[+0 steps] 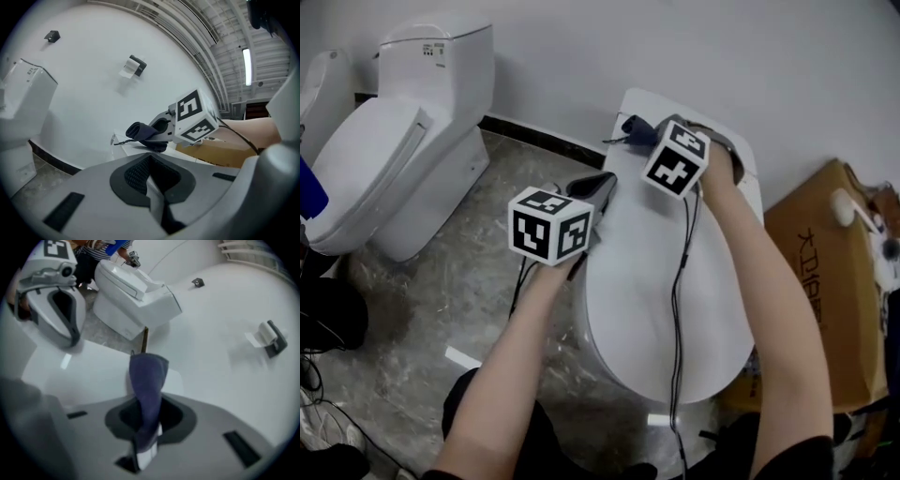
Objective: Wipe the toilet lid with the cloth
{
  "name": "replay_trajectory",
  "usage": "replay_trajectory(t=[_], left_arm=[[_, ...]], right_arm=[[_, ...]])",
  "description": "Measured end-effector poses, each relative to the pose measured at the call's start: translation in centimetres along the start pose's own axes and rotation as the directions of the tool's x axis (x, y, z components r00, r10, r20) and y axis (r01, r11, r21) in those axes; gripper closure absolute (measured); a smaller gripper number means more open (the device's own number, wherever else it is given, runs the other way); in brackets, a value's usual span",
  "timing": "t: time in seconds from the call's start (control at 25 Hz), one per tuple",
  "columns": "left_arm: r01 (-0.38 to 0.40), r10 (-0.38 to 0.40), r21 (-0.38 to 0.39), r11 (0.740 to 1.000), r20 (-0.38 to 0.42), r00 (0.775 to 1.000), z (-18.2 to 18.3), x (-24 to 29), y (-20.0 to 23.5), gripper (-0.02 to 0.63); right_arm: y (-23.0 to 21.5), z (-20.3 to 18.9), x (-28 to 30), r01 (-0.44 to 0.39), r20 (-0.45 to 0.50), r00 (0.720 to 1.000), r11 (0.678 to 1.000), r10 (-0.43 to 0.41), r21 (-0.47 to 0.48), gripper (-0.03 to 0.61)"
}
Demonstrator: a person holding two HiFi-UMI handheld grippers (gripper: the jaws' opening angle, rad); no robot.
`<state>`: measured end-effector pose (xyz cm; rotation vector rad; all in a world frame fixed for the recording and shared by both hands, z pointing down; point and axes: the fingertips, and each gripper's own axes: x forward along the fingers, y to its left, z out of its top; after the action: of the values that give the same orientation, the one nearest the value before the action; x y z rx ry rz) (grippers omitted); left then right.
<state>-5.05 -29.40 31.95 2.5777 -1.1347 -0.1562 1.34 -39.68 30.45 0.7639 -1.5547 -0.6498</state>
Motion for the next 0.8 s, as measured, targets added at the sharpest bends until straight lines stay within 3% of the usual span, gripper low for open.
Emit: replay_trajectory(t=[0.12,0.32,0.48,0.6,0.8], left_arm=[[-0.005,0.007,-0.050,0.999,0.033,0.999,-0.1,-0.2,0.5,0.600],[0.001,0.001,-0.048,0.999,0.037,0.999,0.0,-0.1,0.5,0.600],[0.028,-0.026,-0.053,0.998,0.044,0.999,0.0,-0.1,0.3,0.600],[0.032,-0.030,-0.052,0.998,0.044,0.999,0.0,0.0,0.3,0.600],[0.027,-0.025,-0.045,0.999,0.039,0.999,0.1,0.0,0.3,0.600]], right_arm=[[0.0,0.0,2.1,-0.015,-0.029,0.999,1.000,0.015,-0.003,0.513],[1.0,0.2,3.3,-0.049,-0.057,0.997,0.998,0.047,-0.036,0.514],[1.1,0.1,3.1,-0.093,-0.044,0.995,0.996,0.094,0.018,0.514],[1.1,0.2,3.0,-0.088,-0.022,0.996,0.996,0.089,0.029,0.515],[1.6,0.1,2.5,-0.066,-0.043,0.997,0.997,0.065,-0.039,0.515]])
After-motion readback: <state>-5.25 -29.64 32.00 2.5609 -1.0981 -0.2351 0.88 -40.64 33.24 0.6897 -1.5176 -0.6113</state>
